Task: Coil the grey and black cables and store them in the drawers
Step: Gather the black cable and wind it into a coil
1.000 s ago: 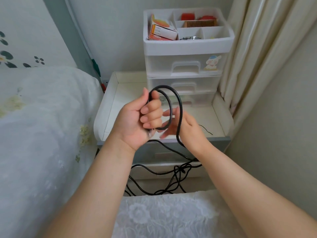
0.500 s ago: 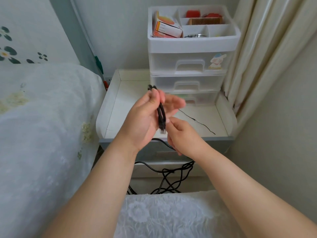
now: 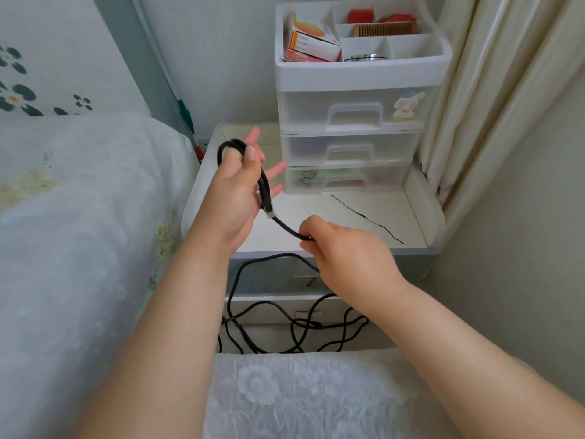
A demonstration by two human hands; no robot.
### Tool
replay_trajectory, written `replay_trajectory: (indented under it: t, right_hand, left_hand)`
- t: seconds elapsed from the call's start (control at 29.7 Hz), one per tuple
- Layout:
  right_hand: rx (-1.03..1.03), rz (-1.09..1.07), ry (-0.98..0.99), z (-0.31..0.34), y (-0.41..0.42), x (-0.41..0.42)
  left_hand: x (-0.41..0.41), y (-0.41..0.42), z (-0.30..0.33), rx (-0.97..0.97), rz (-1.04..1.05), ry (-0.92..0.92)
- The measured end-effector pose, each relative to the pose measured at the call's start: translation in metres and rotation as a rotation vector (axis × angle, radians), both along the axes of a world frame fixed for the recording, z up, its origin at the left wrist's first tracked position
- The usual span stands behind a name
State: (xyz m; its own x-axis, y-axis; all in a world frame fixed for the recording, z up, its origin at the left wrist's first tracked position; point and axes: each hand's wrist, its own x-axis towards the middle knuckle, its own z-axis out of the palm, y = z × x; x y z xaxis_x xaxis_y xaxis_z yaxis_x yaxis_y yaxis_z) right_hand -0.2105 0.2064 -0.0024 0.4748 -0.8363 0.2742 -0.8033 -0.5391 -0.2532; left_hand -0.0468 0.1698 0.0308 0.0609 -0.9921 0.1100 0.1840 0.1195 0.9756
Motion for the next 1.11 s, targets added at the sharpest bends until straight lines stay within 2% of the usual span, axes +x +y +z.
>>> replay_trajectory:
  t: [0.1, 0.17, 0.27, 0.34, 0.44, 0.51, 0.61, 0.77, 0.88, 0.98, 1.04, 1.11]
  right_hand:
    - [-0.031, -0.058, -0.014, 0.006, -0.004, -0.004]
    - [0.017, -0.086, -0.026, 0.004, -0.007, -0.003]
    - [0.154, -0.143, -0.109, -0.003, -0.012, -0.001]
    - [0.193, -0.168, -0.137, -0.004, -0.014, -0.002]
    - [0.28, -0.155, -0.105, -0.002, -0.017, -0.009]
    - [0.38, -0.116, -0.107, 0.001, -0.019, -0.016]
    - [0.389, -0.073, -0.163, 0.006, -0.022, -0.027]
    - [0.272, -0.073, -0.172, 0.006, -0.029, -0.031]
    - [0.365, -0.118, -0.136, 0.001, -0.034, -0.03]
    - [0.539, -0.131, -0.259, -0.003, -0.041, -0.032]
    - [0.617, -0.13, -0.363, -0.004, -0.043, -0.033]
    - [0.573, -0.146, -0.408, -0.007, -0.043, -0.033]
  left_hand:
    - [-0.002, 0.0, -0.003, -0.052, 0.008, -0.041]
    - [-0.007, 0.001, -0.007, -0.155, 0.045, -0.212]
    - [-0.016, 0.005, -0.014, -0.354, 0.059, -0.54]
    - [-0.019, 0.005, -0.019, -0.419, 0.092, -0.827]
    - [-0.022, 0.003, -0.024, -0.268, 0.041, -1.367]
    - [-0.024, 0.003, -0.027, -0.131, -0.046, -1.594]
    - [-0.021, 0.003, -0.026, -0.021, -0.117, -1.526]
    - [-0.017, 0.007, -0.015, 0.115, -0.283, -1.209]
    - [-0.019, 0.009, -0.016, -0.007, -0.224, -1.373]
    - [-0.027, 0.008, -0.023, -0.118, -0.161, -1.575]
    - [-0.033, 0.008, -0.026, -0.173, -0.102, -1.637]
    - [-0.036, 0.009, -0.029, -0.185, -0.049, -1.64]
